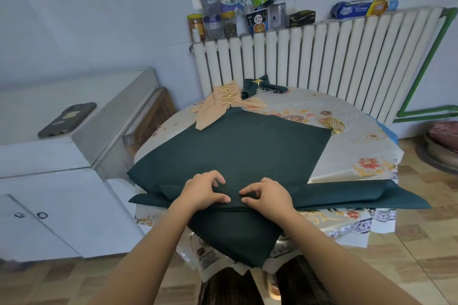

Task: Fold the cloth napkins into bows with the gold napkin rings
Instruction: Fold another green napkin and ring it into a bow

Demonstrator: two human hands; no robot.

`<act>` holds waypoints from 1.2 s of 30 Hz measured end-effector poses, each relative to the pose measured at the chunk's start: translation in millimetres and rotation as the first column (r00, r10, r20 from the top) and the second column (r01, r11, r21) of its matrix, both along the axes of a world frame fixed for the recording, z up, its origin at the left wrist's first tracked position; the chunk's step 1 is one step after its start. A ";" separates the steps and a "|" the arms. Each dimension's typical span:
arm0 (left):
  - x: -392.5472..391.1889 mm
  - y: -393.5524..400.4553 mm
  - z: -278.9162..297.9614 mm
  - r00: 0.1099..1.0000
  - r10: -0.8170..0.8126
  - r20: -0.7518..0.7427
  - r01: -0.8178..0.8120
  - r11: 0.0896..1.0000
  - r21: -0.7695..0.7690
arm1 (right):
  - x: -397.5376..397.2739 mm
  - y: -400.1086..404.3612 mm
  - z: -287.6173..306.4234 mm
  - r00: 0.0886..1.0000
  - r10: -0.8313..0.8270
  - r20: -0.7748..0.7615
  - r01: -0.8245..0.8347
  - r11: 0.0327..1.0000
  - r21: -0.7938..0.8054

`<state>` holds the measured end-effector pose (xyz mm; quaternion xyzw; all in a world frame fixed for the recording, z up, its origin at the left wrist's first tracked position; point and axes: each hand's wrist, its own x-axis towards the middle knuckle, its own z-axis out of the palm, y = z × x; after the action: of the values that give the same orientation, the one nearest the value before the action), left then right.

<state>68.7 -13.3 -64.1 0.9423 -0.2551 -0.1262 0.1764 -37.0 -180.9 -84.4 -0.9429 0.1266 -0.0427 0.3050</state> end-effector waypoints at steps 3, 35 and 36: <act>3.9 -4.2 13.8 1.000 -0.008 -0.029 0.012 0.990 0.142 | 1.2 2.2 1.8 0.998 0.029 -0.053 -0.031 0.998 -0.047; -62.0 -7.0 -5.2 0.953 -0.269 -0.138 0.246 0.956 -0.159 | -27.8 -15.9 5.9 0.997 0.051 0.051 -0.061 0.975 0.212; -65.1 -6.5 -9.5 0.957 -0.267 -0.111 0.247 0.955 -0.166 | -29.1 -16.1 5.2 0.997 0.059 0.053 -0.069 0.972 0.226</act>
<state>3.6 -19.8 -73.6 0.8745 -0.3723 -0.1909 0.2454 -66.1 -197.0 -79.2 -0.9042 0.0931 -0.0396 0.4149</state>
